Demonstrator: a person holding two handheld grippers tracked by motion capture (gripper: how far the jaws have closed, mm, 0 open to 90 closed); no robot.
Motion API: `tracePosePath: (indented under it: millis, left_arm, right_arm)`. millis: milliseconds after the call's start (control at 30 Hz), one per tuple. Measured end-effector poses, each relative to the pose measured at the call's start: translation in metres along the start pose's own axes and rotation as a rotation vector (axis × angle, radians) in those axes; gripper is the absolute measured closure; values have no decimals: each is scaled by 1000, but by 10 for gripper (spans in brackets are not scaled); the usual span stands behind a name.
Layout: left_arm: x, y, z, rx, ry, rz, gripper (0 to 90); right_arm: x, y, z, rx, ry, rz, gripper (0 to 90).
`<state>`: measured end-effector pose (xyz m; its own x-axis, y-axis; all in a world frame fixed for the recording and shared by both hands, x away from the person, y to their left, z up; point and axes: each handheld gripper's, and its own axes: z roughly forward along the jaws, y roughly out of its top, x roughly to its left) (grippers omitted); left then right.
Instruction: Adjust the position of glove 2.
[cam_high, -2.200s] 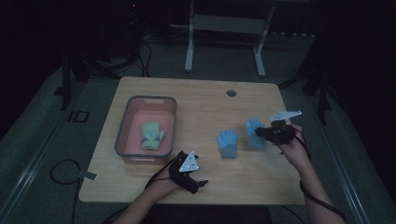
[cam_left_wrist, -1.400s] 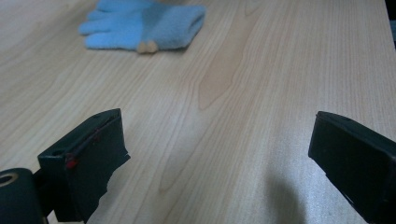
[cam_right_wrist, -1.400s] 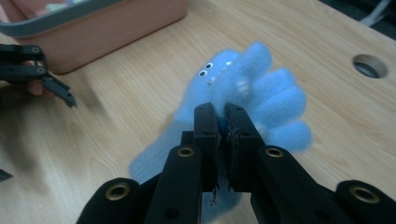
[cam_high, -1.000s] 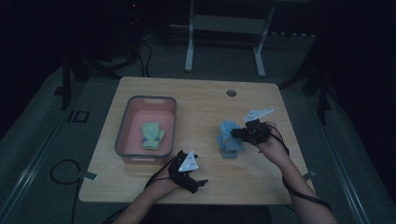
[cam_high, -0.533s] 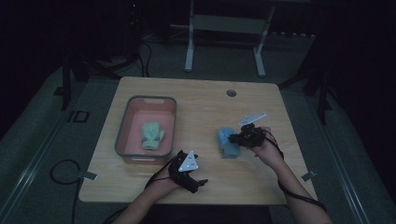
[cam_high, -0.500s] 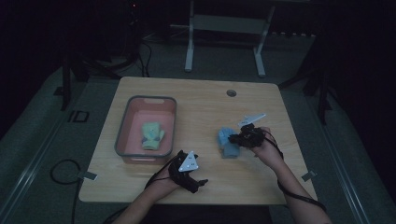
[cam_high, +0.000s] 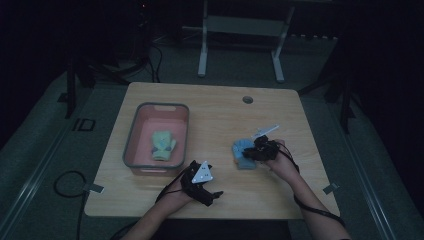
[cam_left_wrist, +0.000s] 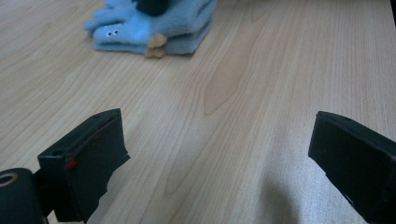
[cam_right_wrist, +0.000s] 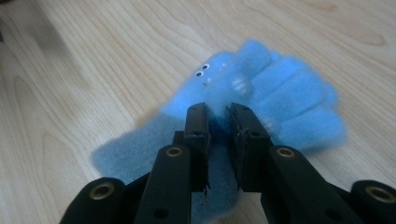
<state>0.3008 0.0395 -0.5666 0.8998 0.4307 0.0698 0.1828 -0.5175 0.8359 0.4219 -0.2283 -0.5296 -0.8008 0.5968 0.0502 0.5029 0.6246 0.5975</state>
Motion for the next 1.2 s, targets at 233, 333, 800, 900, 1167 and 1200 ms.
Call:
tracePosePath:
  millis: [233, 333, 800, 900, 1167, 1200]
  left_arm:
    - [1, 1, -1, -41, 6, 2, 43]
    - [-2, 3, -1, -40, 6, -6, 43]
    - [-7, 20, 2, 1, -41, -23, 50]
    - [-6, 23, 4, 13, -68, -18, 56]
    - [1, 30, 11, 17, -103, -3, 57]
    - [2, 32, 12, 16, -111, -4, 56]
  right_arm:
    - [1, -1, -1, -2, -4, -8, 722]
    - [2, 1, -6, -9, -4, -18, 705]
    - [-5, -10, -34, -109, -4, 15, 293]
    - [-9, -14, -36, -133, 11, 27, 161]
    - [-16, -23, -43, -155, -2, 16, 153]
    - [-17, -24, -44, -165, -8, 9, 156]
